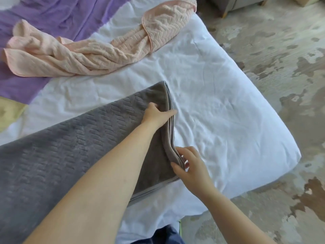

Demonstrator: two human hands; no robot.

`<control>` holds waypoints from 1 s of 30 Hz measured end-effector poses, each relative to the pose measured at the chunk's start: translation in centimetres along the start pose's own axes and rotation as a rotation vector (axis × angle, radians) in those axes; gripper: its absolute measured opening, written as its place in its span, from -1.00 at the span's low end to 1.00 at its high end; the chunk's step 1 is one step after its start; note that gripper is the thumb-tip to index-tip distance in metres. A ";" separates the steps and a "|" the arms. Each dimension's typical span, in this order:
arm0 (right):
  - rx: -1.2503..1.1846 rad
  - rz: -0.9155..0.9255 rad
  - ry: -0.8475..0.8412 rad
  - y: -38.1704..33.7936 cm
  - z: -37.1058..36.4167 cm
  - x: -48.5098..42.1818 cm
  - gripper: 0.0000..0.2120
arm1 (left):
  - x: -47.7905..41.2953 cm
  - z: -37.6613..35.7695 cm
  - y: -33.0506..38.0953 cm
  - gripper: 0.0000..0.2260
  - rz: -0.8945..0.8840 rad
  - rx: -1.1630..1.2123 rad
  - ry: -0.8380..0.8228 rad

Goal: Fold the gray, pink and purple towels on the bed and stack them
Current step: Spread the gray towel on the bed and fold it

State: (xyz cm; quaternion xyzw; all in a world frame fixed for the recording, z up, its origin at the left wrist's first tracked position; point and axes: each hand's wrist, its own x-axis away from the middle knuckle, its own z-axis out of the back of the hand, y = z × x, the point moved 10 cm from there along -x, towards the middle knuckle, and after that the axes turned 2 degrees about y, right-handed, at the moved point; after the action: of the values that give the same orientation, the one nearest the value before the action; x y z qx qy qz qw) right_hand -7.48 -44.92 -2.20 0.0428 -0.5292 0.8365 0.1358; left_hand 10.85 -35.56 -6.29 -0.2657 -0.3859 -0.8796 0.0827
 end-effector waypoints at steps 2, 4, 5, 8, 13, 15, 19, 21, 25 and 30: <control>-0.018 0.042 -0.015 -1.0 -1.0 0.2 -0.62 | -0.6 1.3 0.8 -0.43 -0.067 -0.262 0.001; -0.032 0.043 -0.011 -1.5 -1.7 0.3 -0.63 | -0.8 3.4 1.2 -0.58 -0.135 -0.290 0.025; -0.039 0.035 -0.007 -1.8 -2.1 0.3 -0.67 | -0.8 4.6 0.7 -0.65 -0.146 -0.215 0.028; -0.017 0.045 -0.034 -3.4 -4.2 0.5 -0.77 | -0.1 9.1 -2.9 -0.79 -0.111 0.064 0.060; 0.190 0.225 -0.164 -9.1 -12.2 1.5 -0.75 | 1.1 16.8 -12.6 -0.76 -0.032 0.253 0.063; 0.232 0.243 -0.212 -10.7 -16.1 2.0 -0.72 | 1.4 19.8 -16.5 -0.80 0.003 0.306 0.085; 0.309 0.231 -0.265 -12.2 -23.2 3.6 -0.67 | 2.1 23.1 -22.3 -0.81 0.067 0.347 0.088; 0.344 0.212 -0.311 -12.2 -26.4 4.7 -0.66 | 2.6 23.7 -24.8 -0.75 0.107 0.359 0.057; 0.485 0.198 -0.366 -11.8 -30.3 6.1 -0.66 | 2.9 24.2 -28.5 -0.76 0.202 0.428 0.027; 0.541 0.190 -0.355 -11.5 -30.7 6.4 -0.71 | 1.7 25.7 -27.1 -0.78 0.100 0.574 0.047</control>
State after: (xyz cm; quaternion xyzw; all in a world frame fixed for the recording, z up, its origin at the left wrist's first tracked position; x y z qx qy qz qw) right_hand -8.22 -11.55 -4.17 0.1730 -0.3051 0.9350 -0.0534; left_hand 10.33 1.74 -8.16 -0.2297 -0.6032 -0.7353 0.2067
